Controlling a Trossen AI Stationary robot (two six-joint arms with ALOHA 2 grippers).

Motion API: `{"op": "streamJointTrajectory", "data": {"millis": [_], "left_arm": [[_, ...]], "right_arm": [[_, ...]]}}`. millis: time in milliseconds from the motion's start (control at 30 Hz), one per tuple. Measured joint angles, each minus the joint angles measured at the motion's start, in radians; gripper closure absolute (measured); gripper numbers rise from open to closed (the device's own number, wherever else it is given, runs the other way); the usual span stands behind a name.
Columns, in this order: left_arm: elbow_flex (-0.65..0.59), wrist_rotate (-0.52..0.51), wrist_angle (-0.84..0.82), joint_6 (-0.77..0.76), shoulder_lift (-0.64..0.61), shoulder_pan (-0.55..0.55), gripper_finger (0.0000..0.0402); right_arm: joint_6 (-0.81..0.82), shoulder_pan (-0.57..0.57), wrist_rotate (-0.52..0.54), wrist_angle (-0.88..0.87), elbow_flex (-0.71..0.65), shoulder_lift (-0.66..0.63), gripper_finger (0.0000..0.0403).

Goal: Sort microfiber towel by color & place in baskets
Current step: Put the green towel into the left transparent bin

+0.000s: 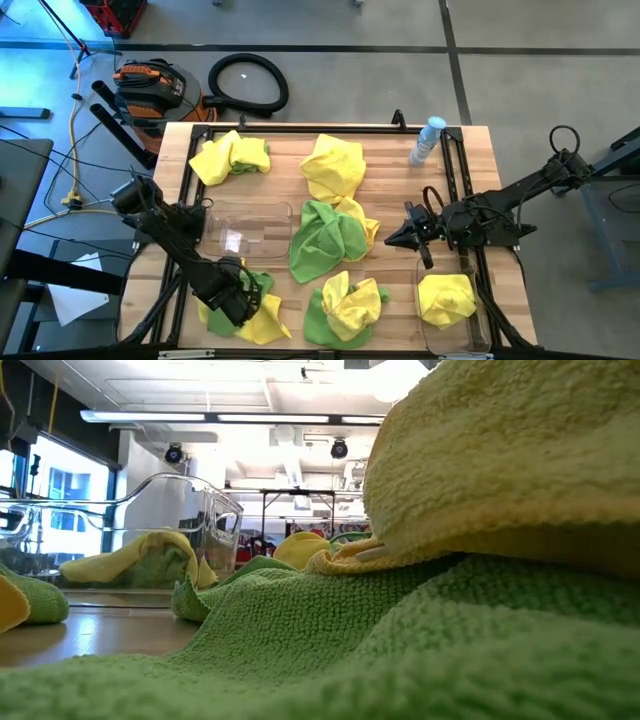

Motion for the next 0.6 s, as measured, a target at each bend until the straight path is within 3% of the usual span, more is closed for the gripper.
{"op": "streamJointTrajectory", "data": {"millis": [167, 300, 600], "left_arm": [[0.099, 0.0, -0.064, 0.008, 0.0, -0.019, 0.0399], [0.255, -0.014, -0.229, 0.021, 0.0, -0.041, 0.04], [0.676, -0.246, -0.622, 0.07, -0.001, -0.094, 0.0401]], "right_arm": [[0.0, 0.0, 0.0, 0.0, 0.0, 0.0, 0.0403], [0.008, 0.0, 0.0, 0.0, 0.0, 0.0, 0.0403], [0.019, 0.0, 0.0, 0.0, 0.0, 0.0, 0.0403]]}}
